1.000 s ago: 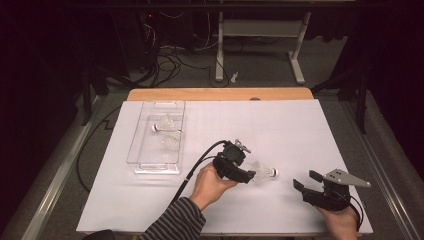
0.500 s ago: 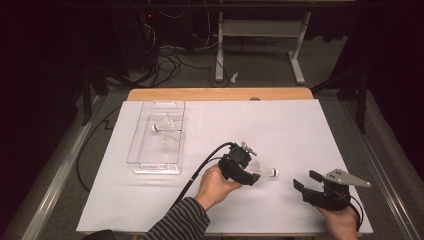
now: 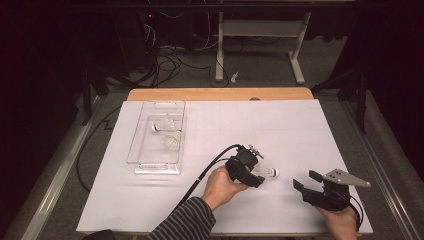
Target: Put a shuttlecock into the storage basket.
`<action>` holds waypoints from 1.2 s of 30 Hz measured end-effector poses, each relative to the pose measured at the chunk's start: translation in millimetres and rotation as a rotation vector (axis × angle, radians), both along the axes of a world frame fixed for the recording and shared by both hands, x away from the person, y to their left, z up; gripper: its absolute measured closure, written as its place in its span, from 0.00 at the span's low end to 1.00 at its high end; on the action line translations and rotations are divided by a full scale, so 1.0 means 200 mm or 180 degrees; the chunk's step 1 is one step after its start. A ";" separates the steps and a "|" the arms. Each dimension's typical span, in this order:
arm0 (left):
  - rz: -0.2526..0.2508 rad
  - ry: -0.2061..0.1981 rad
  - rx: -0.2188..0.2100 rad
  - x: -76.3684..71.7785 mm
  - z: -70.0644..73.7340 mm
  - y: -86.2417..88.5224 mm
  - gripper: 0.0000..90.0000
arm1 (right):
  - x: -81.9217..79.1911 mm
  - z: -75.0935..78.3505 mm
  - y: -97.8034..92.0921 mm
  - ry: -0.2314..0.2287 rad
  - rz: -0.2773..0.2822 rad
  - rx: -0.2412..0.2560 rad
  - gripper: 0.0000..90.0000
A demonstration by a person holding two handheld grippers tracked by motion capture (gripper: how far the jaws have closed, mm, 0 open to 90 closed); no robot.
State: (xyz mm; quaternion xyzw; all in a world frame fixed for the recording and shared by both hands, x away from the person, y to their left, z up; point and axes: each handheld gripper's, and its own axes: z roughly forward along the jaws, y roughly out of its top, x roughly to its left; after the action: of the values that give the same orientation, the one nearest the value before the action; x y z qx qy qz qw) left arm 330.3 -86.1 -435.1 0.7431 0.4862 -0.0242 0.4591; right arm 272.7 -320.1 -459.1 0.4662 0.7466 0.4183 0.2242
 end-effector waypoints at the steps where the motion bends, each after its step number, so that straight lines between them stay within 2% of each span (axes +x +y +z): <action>1: -0.0007 -0.0020 -0.0002 0.00 0.00 0.00 0.56 | 0.00 0.00 0.00 0.0000 0.0000 0.0000 0.34; 3: -0.0026 0.0033 -0.0024 0.01 -0.01 0.00 0.61 | 0.00 0.00 0.00 -0.0002 0.0001 -0.0001 0.34; 8: -0.0055 0.0019 0.0001 0.01 -0.02 0.00 0.67 | 0.00 0.00 0.00 -0.0002 0.0001 0.0000 0.34; 15: -0.0109 0.0098 -0.0009 0.00 -0.03 -0.01 0.76 | 0.00 0.00 0.00 -0.0002 0.0002 -0.0005 0.34; 23: -0.0143 0.0105 0.0052 0.00 -0.05 -0.02 0.92 | 0.00 0.00 0.00 -0.0001 0.0004 -0.0008 0.34; 26: -0.0165 0.0069 0.0069 0.00 -0.05 -0.02 0.97 | 0.00 0.00 0.00 -0.0001 0.0004 -0.0008 0.34; 36: -0.0184 0.0030 0.0085 -0.01 -0.04 -0.02 1.00 | 0.00 0.00 0.00 -0.0001 0.0005 -0.0012 0.34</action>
State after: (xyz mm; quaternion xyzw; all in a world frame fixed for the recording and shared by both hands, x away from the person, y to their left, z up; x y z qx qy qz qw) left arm 328.6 -89.7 -443.5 0.7628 0.4670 -0.0345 0.4460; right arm 272.9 -319.8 -459.2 0.4651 0.7477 0.4171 0.2249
